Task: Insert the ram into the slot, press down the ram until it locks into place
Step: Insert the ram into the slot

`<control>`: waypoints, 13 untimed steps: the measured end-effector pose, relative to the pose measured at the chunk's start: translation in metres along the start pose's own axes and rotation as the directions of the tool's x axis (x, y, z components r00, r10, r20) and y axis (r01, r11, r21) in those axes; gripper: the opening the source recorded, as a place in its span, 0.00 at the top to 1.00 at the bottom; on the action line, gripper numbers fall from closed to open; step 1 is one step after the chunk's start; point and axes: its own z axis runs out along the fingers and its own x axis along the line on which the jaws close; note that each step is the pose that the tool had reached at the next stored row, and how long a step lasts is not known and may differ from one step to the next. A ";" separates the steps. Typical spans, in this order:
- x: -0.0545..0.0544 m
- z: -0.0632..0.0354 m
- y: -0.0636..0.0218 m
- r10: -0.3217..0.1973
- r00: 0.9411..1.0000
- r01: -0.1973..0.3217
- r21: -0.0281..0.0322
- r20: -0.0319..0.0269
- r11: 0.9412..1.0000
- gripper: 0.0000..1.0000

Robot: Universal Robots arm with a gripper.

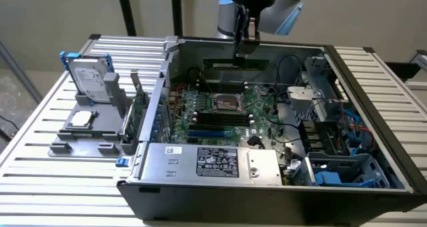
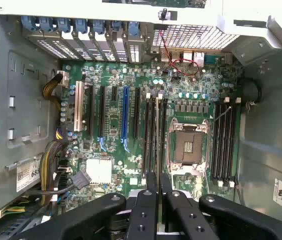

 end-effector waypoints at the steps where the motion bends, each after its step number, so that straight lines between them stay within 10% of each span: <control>1: 0.000 0.0000 0.0000 0.000 1.000 0.000 0.000 0.000 1.000 0.87; 13: 0.000 0.0025 -0.0001 0.036 0.999 -0.036 0.001 0.001 0.999 0.87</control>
